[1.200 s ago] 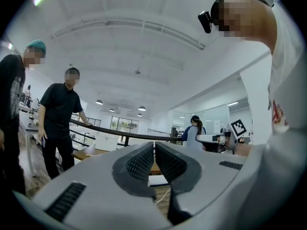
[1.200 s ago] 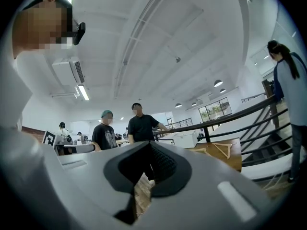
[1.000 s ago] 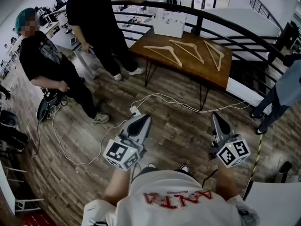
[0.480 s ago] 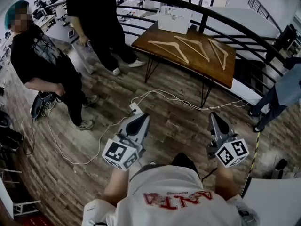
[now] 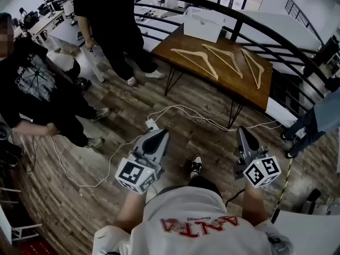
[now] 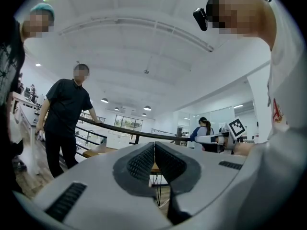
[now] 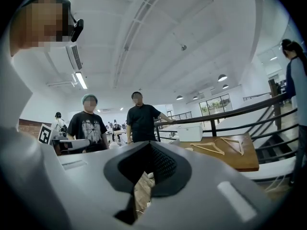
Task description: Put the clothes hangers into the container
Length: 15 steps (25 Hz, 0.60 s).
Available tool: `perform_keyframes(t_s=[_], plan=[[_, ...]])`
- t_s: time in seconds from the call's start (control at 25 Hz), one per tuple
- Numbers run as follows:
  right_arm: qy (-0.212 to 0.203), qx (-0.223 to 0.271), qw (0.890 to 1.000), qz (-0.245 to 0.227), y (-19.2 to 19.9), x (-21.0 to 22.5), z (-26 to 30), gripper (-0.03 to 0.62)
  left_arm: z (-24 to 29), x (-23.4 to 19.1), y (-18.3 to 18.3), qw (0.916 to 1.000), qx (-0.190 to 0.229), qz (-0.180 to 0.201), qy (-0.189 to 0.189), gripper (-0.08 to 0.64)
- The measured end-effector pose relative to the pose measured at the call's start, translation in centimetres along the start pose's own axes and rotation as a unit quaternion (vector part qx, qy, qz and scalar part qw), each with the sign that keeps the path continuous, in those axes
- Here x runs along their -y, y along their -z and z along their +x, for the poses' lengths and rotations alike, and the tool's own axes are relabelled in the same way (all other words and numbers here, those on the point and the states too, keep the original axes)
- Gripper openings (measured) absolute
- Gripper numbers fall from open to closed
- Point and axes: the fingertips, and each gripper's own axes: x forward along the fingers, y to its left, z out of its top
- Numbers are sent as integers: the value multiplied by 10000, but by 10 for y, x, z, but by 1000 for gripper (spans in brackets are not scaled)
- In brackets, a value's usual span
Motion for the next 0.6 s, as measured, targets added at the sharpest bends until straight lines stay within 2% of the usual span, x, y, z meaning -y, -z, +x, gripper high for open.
perform_keyframes(t_s=[0.28, 0.6], plan=[[-183, -54, 9998, 99, -16, 60, 71, 2, 75, -30, -16, 9998, 43, 133, -131, 9], [-364, -103, 9991, 211, -31, 137, 127, 2, 160, -49, -21, 9991, -6, 115, -397, 9]])
